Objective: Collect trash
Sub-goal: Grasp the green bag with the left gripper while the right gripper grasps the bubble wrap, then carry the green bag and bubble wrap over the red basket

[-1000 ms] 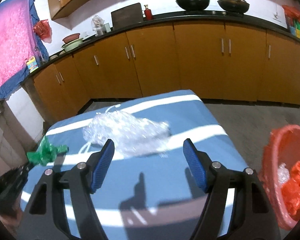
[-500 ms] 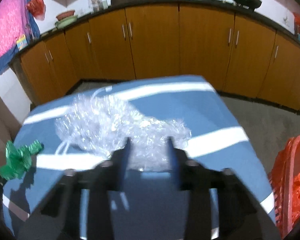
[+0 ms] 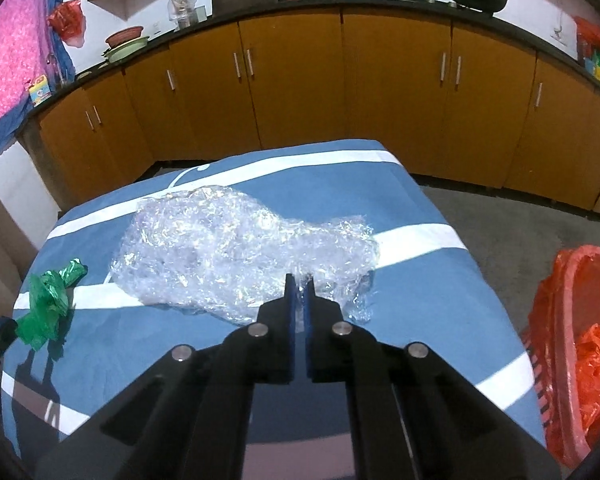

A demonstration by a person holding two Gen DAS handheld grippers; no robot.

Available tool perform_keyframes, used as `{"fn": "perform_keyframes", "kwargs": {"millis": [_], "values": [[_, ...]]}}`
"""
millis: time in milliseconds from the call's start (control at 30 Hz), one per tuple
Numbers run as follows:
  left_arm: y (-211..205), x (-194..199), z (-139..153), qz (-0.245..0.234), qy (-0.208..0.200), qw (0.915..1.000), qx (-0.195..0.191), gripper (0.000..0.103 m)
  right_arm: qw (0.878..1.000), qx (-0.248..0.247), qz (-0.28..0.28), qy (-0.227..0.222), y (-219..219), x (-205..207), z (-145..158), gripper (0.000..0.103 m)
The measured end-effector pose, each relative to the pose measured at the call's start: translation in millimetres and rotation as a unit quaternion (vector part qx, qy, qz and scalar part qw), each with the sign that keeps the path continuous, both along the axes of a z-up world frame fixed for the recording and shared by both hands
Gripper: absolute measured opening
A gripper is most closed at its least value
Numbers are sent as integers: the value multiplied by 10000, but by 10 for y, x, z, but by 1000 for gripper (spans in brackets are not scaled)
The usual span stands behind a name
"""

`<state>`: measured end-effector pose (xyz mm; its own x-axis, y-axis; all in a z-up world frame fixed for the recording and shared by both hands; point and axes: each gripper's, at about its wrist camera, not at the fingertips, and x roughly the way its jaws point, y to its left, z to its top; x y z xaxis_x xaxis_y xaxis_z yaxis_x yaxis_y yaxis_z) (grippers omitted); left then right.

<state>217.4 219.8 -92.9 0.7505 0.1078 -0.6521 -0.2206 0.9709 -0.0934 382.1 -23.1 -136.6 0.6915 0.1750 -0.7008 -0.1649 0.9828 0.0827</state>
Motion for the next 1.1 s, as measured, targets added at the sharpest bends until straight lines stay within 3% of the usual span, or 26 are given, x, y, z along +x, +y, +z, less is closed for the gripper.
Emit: {"fn": "perform_keyframes", "kwargs": {"millis": [133, 367, 400, 433, 467, 500, 633, 1100], "values": [[-118, 39, 22, -108, 0, 9999, 85, 54, 9999, -90, -32, -69, -113, -127, 24, 5], [-216, 205, -121, 10, 358, 9990, 251, 53, 9999, -81, -71, -47, -296, -258, 61, 5], [-212, 227, -140, 43, 399, 9989, 247, 48, 9999, -73, -74, -46, -314, -271, 64, 5], [-196, 263, -170, 75, 462, 9986, 225, 32, 9999, -65, -79, -48, -335, -291, 73, 5], [-193, 284, -185, 88, 510, 9985, 198, 23, 9999, -56, -79, -53, -355, -308, 85, 5], [-176, 304, -204, 98, 564, 9983, 135, 6, 9999, -47, -75, -63, -374, -327, 94, 5], [-197, 249, -144, 109, 458, 9988, 153, 2, 9999, 5, -60, -132, -449, -405, 168, 5], [-639, 43, 379, -316, -115, 9983, 468, 1, 9977, 377, -116, -555, -741, -820, 631, 5]]}}
